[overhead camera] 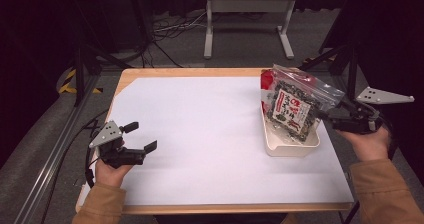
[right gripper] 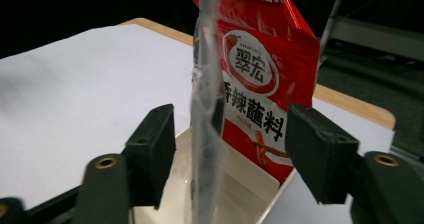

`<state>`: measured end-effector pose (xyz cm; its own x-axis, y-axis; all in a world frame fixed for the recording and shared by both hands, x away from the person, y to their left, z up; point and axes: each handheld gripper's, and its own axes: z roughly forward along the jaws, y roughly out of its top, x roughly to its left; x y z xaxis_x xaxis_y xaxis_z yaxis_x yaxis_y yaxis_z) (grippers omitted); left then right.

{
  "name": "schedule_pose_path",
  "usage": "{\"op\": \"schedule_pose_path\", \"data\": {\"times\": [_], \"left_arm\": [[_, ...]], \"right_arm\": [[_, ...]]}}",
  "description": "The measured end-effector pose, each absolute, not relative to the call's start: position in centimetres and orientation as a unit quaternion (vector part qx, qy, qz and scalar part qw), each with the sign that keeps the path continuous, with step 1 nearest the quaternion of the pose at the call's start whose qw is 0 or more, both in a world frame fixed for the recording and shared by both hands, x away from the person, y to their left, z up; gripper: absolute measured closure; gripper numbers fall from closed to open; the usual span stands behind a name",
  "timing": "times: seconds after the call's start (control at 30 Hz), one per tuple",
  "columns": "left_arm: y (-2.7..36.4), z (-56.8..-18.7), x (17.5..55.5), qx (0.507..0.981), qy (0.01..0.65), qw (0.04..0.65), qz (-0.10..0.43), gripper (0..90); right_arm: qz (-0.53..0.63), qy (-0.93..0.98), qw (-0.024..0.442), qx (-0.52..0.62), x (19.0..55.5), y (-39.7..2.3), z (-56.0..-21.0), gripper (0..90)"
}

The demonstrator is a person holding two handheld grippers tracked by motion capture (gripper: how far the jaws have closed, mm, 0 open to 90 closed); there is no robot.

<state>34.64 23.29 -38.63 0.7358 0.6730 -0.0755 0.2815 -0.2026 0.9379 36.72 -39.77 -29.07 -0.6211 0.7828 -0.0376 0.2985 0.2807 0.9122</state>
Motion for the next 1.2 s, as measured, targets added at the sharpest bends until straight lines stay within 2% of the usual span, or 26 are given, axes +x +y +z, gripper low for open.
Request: {"op": "schedule_pose_path", "data": {"times": [0.1,0.4,0.83,1.2], "left_arm": [[23.2,-38.5,34.1,0.755,0.313,0.549,0.177,4.1],[22.7,-38.3,33.4,0.761,0.299,0.55,0.17,3.9],[22.6,-38.2,32.5,0.764,0.285,0.555,0.165,3.9],[22.5,-38.1,32.3,0.765,0.28,0.556,0.164,3.8]], "right_arm": [[0.489,0.75,0.268,0.357,35.1,-39.8,-28.6,28.0],[0.489,0.746,0.293,0.345,31.9,-39.5,-28.4,25.8],[0.508,0.769,0.252,0.294,30.5,-36.0,-30.5,22.6],[0.542,0.769,0.217,0.263,31.3,-33.1,-32.9,11.2]]}}
